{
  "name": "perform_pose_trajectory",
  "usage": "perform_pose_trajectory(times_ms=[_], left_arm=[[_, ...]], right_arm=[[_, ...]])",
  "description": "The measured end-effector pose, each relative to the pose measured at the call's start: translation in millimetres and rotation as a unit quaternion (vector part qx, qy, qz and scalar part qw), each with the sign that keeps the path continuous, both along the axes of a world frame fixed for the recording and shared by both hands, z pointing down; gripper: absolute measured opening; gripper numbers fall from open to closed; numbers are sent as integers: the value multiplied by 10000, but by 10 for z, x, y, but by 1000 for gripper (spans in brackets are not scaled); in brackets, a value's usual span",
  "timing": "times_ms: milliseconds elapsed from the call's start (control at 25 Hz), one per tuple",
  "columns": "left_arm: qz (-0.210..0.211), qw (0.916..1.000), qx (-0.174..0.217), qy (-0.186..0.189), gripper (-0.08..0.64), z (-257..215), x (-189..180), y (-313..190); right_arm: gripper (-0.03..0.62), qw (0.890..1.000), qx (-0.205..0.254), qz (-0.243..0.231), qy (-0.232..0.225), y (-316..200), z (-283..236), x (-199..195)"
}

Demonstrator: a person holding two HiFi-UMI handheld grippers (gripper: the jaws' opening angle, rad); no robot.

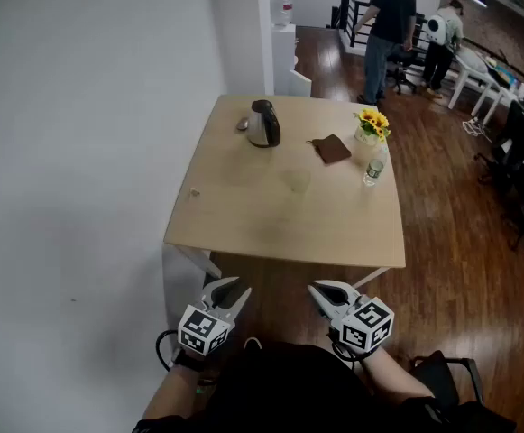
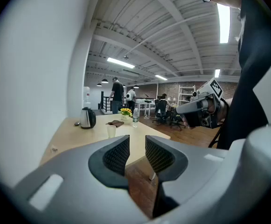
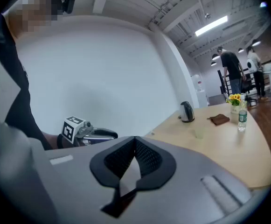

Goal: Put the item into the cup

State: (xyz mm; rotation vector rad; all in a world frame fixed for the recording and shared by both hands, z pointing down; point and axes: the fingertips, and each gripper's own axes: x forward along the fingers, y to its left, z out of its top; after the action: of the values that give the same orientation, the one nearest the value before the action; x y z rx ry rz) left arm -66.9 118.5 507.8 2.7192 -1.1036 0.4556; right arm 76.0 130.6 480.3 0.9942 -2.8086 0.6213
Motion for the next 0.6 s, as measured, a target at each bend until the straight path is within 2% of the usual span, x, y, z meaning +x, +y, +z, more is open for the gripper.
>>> perform_pose_trajectory(times_ms=[280, 600], left_arm=[[-141, 9998, 126, -77, 100, -19, 157, -99], [-323, 9993, 38, -170, 100, 48, 96, -201]], right_arm=[[8, 9999, 39, -104, 37, -84, 35, 215], [8, 9996, 47, -284, 29, -230, 51, 186]])
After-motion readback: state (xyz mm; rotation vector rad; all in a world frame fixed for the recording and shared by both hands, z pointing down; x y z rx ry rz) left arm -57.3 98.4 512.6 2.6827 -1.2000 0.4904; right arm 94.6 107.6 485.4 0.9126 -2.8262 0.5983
